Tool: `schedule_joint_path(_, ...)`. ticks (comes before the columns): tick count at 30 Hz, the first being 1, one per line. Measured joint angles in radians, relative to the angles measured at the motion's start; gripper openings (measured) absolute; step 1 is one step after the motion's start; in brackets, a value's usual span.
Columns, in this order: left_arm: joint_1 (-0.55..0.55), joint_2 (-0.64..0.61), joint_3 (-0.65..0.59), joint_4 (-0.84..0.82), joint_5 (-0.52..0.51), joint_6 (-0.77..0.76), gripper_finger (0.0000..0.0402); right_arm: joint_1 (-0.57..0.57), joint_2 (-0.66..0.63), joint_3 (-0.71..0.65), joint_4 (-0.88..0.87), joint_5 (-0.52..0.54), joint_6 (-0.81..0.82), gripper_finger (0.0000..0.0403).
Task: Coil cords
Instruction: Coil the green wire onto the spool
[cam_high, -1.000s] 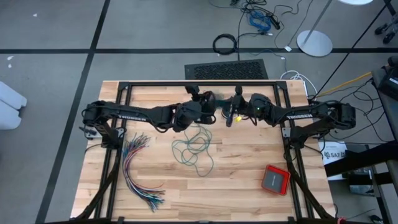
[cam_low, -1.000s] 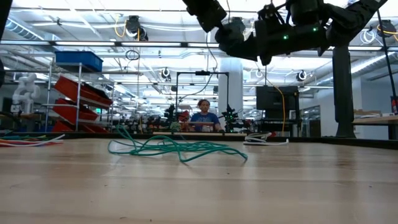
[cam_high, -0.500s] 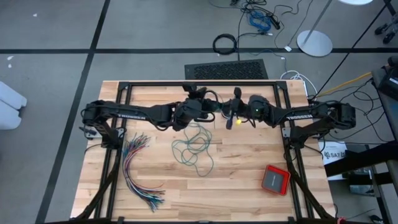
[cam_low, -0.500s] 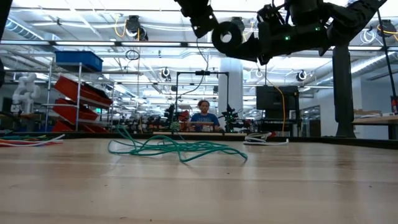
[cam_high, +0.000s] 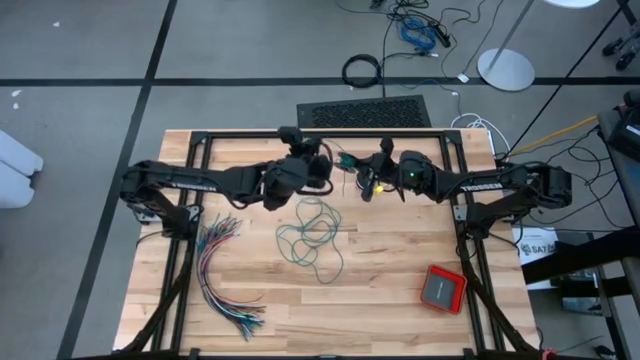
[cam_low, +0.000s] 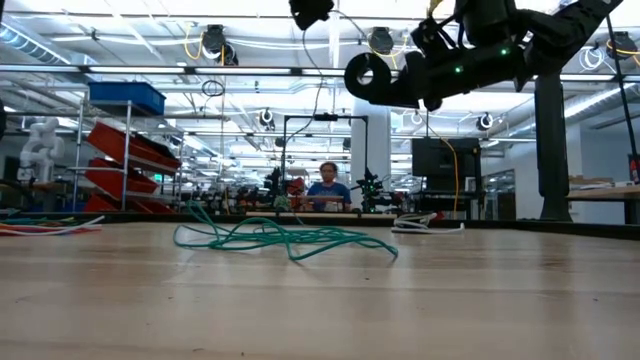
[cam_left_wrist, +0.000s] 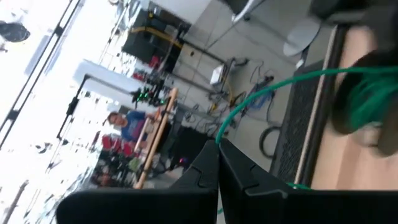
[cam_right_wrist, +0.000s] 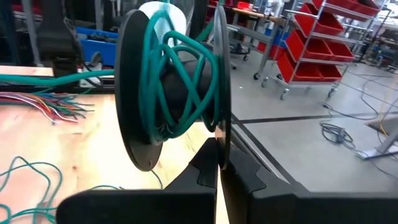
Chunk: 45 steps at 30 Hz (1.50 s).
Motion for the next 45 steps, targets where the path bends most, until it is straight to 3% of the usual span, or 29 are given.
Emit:
schedule_joint_path(10, 0.071, -0.012, 0.0, -0.153, -0.005, -0.116, 0.0, 0.0, 0.0, 0.0, -0.01, -0.003, 0.001, 0.0)
schedule_joint_path(16, 0.119, -0.012, -0.004, -0.301, 0.168, -0.323, 0.0, 0.002, 0.0, 0.0, 0.025, 0.003, 0.006, 0.0)
schedule_joint_path(21, 0.148, -0.012, -0.071, -0.3, 0.234, -0.404, 0.0, 0.003, 0.0, 0.0, 0.073, 0.005, 0.022, 0.0)
schedule_joint_path(34, 0.154, -0.005, -0.261, 0.141, 0.494, -0.474, 0.0, 0.002, 0.0, 0.0, 0.153, 0.109, 0.046, 0.0)
schedule_joint_path(39, 0.154, 0.036, -0.292, 0.326, 0.523, -0.497, 0.0, 0.002, 0.006, 0.0, 0.172, 0.191, 0.051, 0.0)
schedule_joint_path(45, 0.157, 0.128, -0.296, 0.391, 0.526, -0.542, 0.0, 0.002, 0.03, 0.0, 0.17, 0.24, 0.054, 0.0)
